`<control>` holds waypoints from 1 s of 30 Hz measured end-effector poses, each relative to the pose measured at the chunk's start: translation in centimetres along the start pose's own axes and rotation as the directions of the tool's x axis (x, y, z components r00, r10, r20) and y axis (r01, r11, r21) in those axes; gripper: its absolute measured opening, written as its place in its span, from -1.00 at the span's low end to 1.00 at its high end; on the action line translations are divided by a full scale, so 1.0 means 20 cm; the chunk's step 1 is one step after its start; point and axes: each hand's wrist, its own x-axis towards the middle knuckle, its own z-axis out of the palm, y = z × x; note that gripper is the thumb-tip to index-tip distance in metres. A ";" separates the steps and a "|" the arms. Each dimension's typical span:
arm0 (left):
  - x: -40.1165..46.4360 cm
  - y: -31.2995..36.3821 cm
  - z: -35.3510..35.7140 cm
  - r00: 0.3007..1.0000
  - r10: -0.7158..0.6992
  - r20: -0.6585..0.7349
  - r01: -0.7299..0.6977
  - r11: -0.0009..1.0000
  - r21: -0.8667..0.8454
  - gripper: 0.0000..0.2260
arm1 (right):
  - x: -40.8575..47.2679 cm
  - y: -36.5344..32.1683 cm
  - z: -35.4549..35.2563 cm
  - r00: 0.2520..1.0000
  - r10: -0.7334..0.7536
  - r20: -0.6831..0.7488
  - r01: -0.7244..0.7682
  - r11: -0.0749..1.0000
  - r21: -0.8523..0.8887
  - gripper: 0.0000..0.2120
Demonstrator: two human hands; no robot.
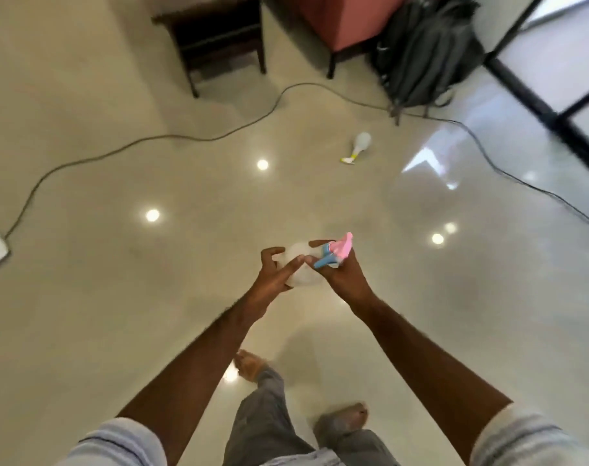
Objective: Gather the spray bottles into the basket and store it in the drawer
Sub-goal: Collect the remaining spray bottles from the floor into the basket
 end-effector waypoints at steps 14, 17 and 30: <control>-0.48 0.02 2.08 0.719 -0.041 0.693 -0.562 0.553 0.615 -0.66 | -1.34 0.46 -1.80 0.805 0.169 -0.569 -0.131 0.985 0.108 -0.59; -0.55 -0.03 2.54 0.608 -0.076 0.790 -0.700 0.419 0.579 -0.70 | -1.61 0.61 -2.07 0.708 0.224 -0.670 -0.141 0.974 0.177 -0.60; -0.82 -0.43 4.43 0.015 -0.463 0.886 -0.998 0.051 0.044 -0.72 | -2.55 1.23 -3.03 0.041 0.476 -0.878 -0.163 0.870 0.465 -0.60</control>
